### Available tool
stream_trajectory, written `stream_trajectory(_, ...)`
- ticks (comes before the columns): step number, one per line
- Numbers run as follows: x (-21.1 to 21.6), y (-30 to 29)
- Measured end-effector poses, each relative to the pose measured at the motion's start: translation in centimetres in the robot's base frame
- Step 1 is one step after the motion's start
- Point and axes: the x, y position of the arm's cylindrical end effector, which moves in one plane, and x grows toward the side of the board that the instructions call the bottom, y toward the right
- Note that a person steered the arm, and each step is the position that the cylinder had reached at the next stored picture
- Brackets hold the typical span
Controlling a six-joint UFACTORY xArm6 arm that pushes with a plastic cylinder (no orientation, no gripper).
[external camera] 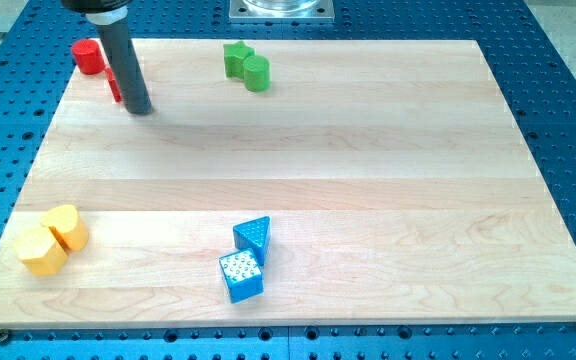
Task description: Drag the red star to the top left corner
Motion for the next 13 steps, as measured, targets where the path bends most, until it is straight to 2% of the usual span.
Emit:
stream_trajectory(2,-1.2,-4.7)
stream_trajectory(3,-2.2,-4.8)
stream_trajectory(4,-0.4,-3.8)
stream_trajectory(5,-1.6,-1.1)
stream_trajectory(6,-3.0,-1.1)
stream_trajectory(11,-4.1,-2.9)
stream_trajectory(12,-3.8,-2.9)
stream_trajectory(13,1.4,0.7)
